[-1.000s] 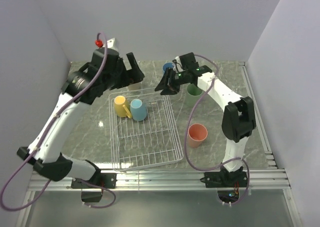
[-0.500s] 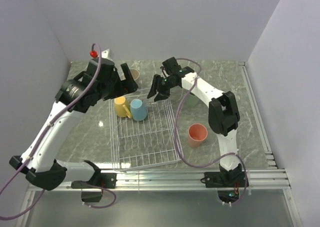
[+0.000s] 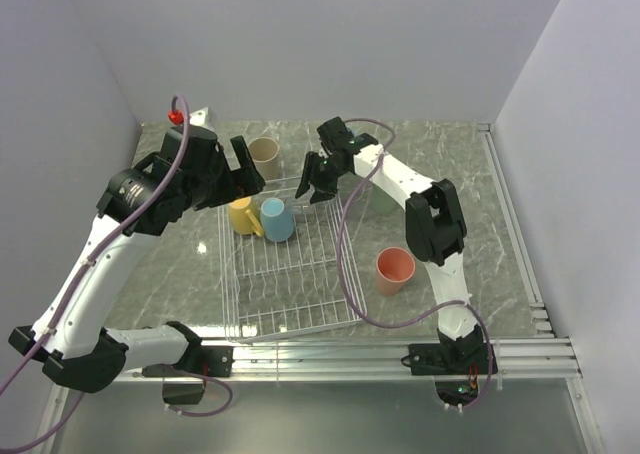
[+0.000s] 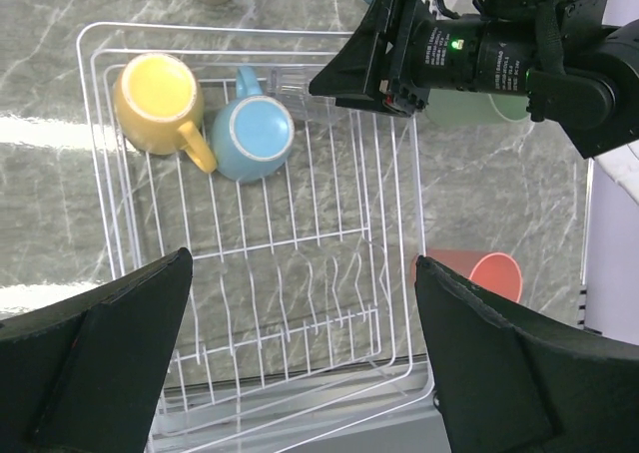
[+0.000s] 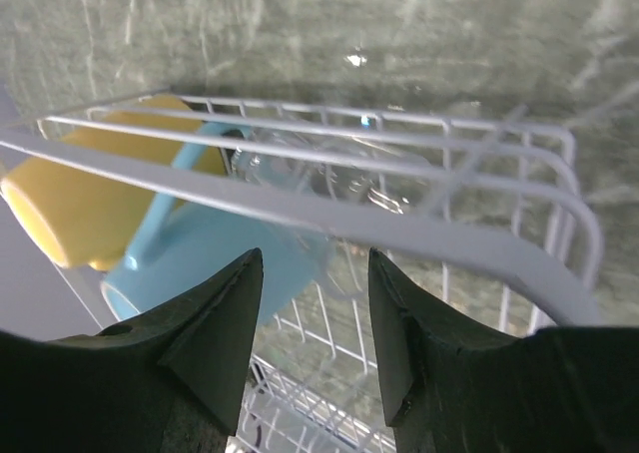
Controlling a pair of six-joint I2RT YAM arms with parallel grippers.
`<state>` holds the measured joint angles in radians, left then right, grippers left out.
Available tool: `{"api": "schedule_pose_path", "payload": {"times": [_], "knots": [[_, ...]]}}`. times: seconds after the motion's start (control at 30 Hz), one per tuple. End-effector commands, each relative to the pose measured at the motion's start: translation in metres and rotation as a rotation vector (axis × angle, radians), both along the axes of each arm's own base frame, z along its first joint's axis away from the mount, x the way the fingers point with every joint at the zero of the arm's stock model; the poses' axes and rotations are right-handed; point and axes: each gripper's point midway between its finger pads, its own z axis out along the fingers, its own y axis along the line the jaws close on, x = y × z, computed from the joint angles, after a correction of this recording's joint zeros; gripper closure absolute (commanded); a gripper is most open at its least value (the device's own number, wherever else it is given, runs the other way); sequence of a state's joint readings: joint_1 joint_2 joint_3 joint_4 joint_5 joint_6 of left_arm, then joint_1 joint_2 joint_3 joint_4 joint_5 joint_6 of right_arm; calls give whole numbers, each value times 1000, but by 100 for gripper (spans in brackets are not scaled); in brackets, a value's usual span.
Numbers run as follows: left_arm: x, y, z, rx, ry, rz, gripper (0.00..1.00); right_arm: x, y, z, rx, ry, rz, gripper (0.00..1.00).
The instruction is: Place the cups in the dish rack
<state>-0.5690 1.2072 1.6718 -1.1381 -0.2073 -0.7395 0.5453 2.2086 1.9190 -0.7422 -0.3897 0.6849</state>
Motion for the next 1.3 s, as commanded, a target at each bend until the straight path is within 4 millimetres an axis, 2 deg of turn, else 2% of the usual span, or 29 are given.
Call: {"api": "schedule_pose_path", "payload": {"times": [0.0, 0.1, 0.17, 0.3, 0.33, 0.4, 0.5, 0.53, 0.6, 0.63, 0.67, 0.73, 0.77, 0.83, 0.87, 0.93, 0.97, 1.0, 1.03, 1.07, 1.1, 1.13, 1.17, 1.2, 1.23, 1.27], "knots": [[-1, 6, 2, 30, -17, -17, 1, 7, 18, 4, 27, -16, -10, 46], [0, 10, 0, 43, -13, -22, 0, 4, 33, 4, 72, -7, -10, 48], [-1, 11, 0, 42, -12, -29, 1, 4, 41, 4, 93, -11, -11, 54], [-1, 11, -3, 37, -6, -42, 1, 4, 44, 6, 107, -13, -27, 89], [0, 12, -2, 33, -8, -41, 1, 4, 43, 6, 97, -16, -29, 94], [-1, 10, -5, 30, -2, -48, 1, 4, 34, 6, 65, -21, -22, 100], [1, 6, -8, 13, 3, -57, 1, 5, 19, 10, 18, -40, -31, 100], [1, 5, -10, 11, 8, -57, 1, 6, 10, 7, 1, -36, -45, 100], [4, 1, -9, -4, 2, -64, 1, 11, -7, 18, -30, -76, -76, 100], [5, -1, -10, -10, 1, -67, 1, 12, -23, 15, -59, -67, -101, 100], [7, -2, -10, -13, 1, -67, 1, 14, -31, 25, -64, -87, -113, 100], [10, -6, -10, -23, -1, -74, 1, 16, -53, 28, -117, -101, -142, 100], [11, -8, -12, -25, 5, -80, 1, 18, -63, 41, -115, -128, -147, 100], [15, -16, -13, -49, -3, -102, 1, 13, -73, 49, -137, -137, -145, 100], [13, -24, -18, -73, 8, -139, 1, 9, -77, 63, -128, -161, -143, 100], [16, -43, -7, -158, -41, -203, 1, -2, -80, 72, -105, -159, -134, 100], [9, -58, -2, -225, -39, -277, 0, -10, -79, 96, -55, -195, -129, 100], [7, -66, -7, -274, -21, -291, 1, -7, -74, 112, 15, -235, -130, 100], [10, -76, 16, -356, -110, -334, 1, -28, -61, 116, 129, -190, -65, 100], [7, -83, 21, -407, -125, -364, 1, -40, -58, 147, 229, -230, -43, 100], [-3, -97, 21, -494, -95, -432, 1, -38, -52, 171, 348, -263, -52, 100], [-5, -101, 28, -541, -118, -463, 1, -49, -50, 171, 410, -234, -43, 100], [-6, -107, 52, -602, -207, -508, 1, -70, -46, 202, 533, -240, 17, 100], [-11, -111, 53, -647, -193, -537, 1, -71, -41, 229, 642, -268, 15, 100], [-12, -112, 59, -665, -214, -546, 1, -77, -42, 234, 689, -255, 23, 100], [-11, -113, 63, -676, -233, -552, 1, -92, -40, 253, 752, -256, 68, 100]]}}
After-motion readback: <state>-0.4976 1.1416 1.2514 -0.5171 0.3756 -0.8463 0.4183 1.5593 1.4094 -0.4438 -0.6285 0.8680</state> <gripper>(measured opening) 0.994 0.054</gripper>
